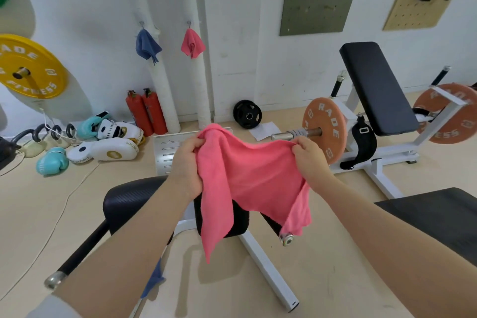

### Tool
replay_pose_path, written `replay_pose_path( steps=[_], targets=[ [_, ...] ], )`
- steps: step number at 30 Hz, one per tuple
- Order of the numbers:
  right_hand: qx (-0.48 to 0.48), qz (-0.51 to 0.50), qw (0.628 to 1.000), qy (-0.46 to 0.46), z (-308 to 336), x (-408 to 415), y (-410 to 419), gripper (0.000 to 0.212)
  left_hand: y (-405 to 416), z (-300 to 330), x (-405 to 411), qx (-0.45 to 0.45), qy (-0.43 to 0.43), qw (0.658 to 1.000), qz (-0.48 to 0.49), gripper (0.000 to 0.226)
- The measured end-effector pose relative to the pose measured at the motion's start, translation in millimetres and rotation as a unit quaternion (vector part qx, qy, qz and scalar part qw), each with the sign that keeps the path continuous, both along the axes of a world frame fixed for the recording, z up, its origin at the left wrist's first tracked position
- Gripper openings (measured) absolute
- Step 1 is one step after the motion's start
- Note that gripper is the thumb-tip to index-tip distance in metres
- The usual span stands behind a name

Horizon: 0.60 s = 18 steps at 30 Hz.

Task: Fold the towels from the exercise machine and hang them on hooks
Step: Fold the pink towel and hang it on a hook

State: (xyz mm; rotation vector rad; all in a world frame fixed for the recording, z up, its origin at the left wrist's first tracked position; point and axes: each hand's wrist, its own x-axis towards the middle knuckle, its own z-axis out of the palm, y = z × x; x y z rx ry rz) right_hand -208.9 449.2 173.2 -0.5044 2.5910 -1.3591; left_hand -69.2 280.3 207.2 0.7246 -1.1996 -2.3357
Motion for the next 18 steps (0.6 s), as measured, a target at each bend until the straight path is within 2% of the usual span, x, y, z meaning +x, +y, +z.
replay_pose_path(
  steps=[2, 5, 7, 9, 11, 13, 16, 18],
  targets=[
    [-0.046, 0.02, 0.999, -0.011, 11.9, 2.4, -8.9, 0.021, -0.6, -1.0, -14.1, -0.09, -0.082, 0.992, -0.027, 0.027],
    [-0.052, 0.102, 0.993, -0.002, 28.7, 13.5, -23.2, 0.02, 5.9, -2.2, -28.0, -0.271, -0.161, 0.946, -0.08, 0.05],
    [-0.039, 0.154, 0.987, 0.027, 36.9, 22.7, -31.2, 0.018, 16.6, 1.0, -29.7, -0.369, -0.134, 0.909, -0.141, 0.06],
    [-0.036, 0.199, 0.978, 0.053, 42.9, 31.2, -36.9, 0.015, 27.3, 3.4, -27.6, -0.406, -0.082, 0.886, -0.209, 0.057],
    [-0.042, 0.22, 0.972, 0.077, 45.4, 37.4, -39.7, 0.013, 31.6, 2.4, -23.9, -0.44, -0.049, 0.867, -0.228, 0.05],
    [-0.034, 0.22, 0.971, 0.084, 42.3, 39.6, -40.2, 0.006, 28.9, 2.6, -19.3, -0.48, -0.064, 0.846, -0.224, 0.04],
    [-0.006, 0.239, 0.969, 0.064, 32.4, 44.8, -42.0, 0.014, 21.3, 3.3, -12.8, -0.578, -0.108, 0.773, -0.236, 0.031],
    [-0.028, 0.245, 0.968, 0.048, 28.8, 47.2, -44.6, 0.015, 15.8, 4.1, -7.9, -0.631, -0.119, 0.736, -0.216, 0.026]
  ],
)
